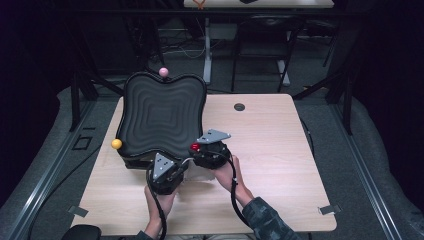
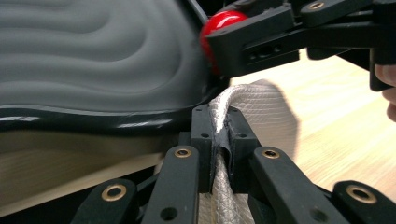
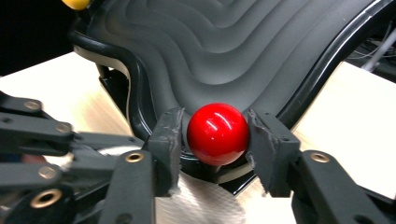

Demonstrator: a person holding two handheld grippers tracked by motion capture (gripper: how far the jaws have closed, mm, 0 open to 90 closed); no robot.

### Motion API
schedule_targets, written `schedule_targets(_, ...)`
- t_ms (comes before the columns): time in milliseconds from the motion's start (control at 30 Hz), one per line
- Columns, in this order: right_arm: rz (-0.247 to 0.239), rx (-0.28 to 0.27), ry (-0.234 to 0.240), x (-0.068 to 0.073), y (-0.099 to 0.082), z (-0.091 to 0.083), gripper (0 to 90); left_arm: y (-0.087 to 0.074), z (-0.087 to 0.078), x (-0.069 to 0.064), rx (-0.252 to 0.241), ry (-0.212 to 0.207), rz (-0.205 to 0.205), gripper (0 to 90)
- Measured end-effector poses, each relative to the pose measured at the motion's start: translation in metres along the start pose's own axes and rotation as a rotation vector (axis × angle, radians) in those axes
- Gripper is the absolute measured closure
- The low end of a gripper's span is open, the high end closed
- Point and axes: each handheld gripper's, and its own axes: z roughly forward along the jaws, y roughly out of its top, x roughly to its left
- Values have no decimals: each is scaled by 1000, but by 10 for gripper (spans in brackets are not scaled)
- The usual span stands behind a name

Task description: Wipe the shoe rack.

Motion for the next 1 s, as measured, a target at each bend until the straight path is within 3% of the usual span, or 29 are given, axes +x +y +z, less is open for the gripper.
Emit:
schedule_targets(367,-4,-9,-13,1,-2,0,594,-5,-12,29,-2,93,-48,842)
schedule_targets(733,-6,2,-35,2,-1,0,595,-3,-12,62,5,185,-77,843)
schedule_targets(800,-7,-6,-22,2,-2,0,596,-3,-14,68,4,205,-92,843)
schedule_targets(1000,1,-5,-28,0,-2,-1,597,-4,-22,78,7,235,-102,844)
